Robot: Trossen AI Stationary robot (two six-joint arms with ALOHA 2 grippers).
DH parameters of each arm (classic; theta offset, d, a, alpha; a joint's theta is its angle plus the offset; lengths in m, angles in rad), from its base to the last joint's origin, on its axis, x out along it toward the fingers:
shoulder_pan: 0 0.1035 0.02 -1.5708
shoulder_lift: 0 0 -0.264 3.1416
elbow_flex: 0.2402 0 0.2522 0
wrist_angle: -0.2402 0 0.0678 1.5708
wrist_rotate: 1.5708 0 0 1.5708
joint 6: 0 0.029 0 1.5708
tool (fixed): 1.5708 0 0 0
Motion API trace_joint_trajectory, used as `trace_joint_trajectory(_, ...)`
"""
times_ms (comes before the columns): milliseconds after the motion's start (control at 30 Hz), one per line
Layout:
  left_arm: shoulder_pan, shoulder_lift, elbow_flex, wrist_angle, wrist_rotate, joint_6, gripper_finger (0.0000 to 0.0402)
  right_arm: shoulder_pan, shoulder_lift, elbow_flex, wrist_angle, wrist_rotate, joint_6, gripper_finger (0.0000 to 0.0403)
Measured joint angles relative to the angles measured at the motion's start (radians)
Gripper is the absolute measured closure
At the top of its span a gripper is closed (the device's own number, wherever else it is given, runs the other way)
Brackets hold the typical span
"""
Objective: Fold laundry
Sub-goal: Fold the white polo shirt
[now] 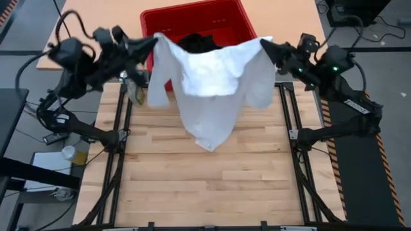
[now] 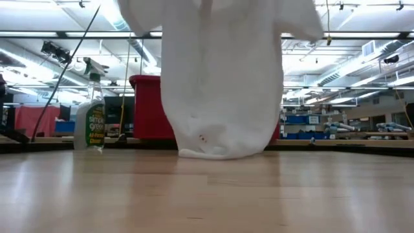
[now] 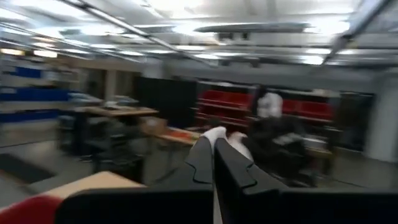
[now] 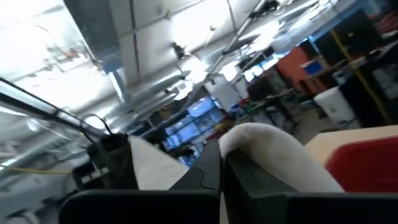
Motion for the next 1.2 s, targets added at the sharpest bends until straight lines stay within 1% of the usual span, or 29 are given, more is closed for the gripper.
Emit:
trace_joint_trajectory(67,0.089,0.020,0.017,0.005,0.030,-0.005,0.0401,-0.066,0.014,0.000,0.010,-0.029,-0.003,0.0397)
trace_joint_trajectory(133,0.193,0.048,0.042,0.019,0.105,-0.036,0.0401,-0.138,0.031,-0.001,0.064,-0.068,-0.037,0.0397)
trace_joint_trajectory(200,0.284,0.080,0.071,0.046,0.199,-0.079,0.0401,-0.196,0.049,-0.001,0.169,-0.139,-0.071,0.0397)
trace_joint_trajectory(267,0.351,0.114,0.098,0.129,0.319,-0.095,0.0401,-0.242,0.066,-0.001,0.328,-0.228,-0.083,0.0398)
trace_joint_trajectory(333,0.395,0.141,0.125,0.247,0.437,-0.119,0.0401,-0.273,0.079,-0.001,0.492,-0.295,-0.080,0.0398)
trace_joint_trajectory(400,0.418,0.168,0.172,0.336,0.536,-0.171,0.0401,-0.290,0.084,-0.001,0.624,-0.320,-0.075,0.0398)
trace_joint_trajectory(467,0.422,0.190,0.222,0.355,0.621,-0.205,0.0401,-0.299,0.072,-0.001,0.654,-0.339,-0.033,0.0398)
trace_joint_trajectory(500,0.419,0.197,0.243,0.345,0.672,-0.208,0.0401,-0.302,0.062,-0.001,0.643,-0.372,-0.009,0.0398)
trace_joint_trajectory(533,0.410,0.201,0.257,0.333,0.724,-0.208,0.0401,-0.302,0.049,0.000,0.613,-0.419,0.013,0.0398)
trace_joint_trajectory(600,0.370,0.202,0.265,0.312,0.822,-0.208,0.0401,-0.294,0.020,0.000,0.520,-0.546,0.067,0.0398)
trace_joint_trajectory(667,0.301,0.197,0.258,0.279,0.897,-0.211,0.0401,-0.257,-0.012,0.000,0.397,-0.656,0.099,0.0398)
trace_joint_trajectory(700,0.261,0.193,0.255,0.236,0.921,-0.208,0.0401,-0.233,-0.031,0.000,0.323,-0.690,0.106,0.0398)
trace_joint_trajectory(767,0.168,0.191,0.253,0.111,0.931,-0.177,0.0401,-0.182,-0.076,0.000,0.131,-0.727,0.106,0.0398)
trace_joint_trajectory(867,0.030,0.195,0.251,-0.152,0.910,-0.102,0.0401,-0.119,-0.137,0.000,-0.213,-0.729,0.090,0.0398)
trace_joint_trajectory(933,-0.059,0.214,0.237,-0.300,0.850,-0.057,0.0401,-0.074,-0.160,0.000,-0.414,-0.697,0.080,0.0398)
trace_joint_trajectory(1000,-0.131,0.236,0.206,-0.403,0.789,-0.032,0.0401,-0.022,-0.169,0.000,-0.559,-0.660,0.088,0.0397)
trace_joint_trajectory(1067,-0.182,0.259,0.158,-0.444,0.755,-0.018,0.0401,0.033,-0.168,0.000,-0.651,-0.624,0.110,0.0394)
trace_joint_trajectory(1133,-0.220,0.271,0.104,-0.445,0.749,-0.023,0.0401,0.086,-0.159,-0.001,-0.724,-0.597,0.133,0.0393)
trace_joint_trajectory(1200,-0.243,0.280,0.051,-0.442,0.750,-0.030,0.0401,0.139,-0.142,-0.001,-0.778,-0.592,0.151,0.0392)
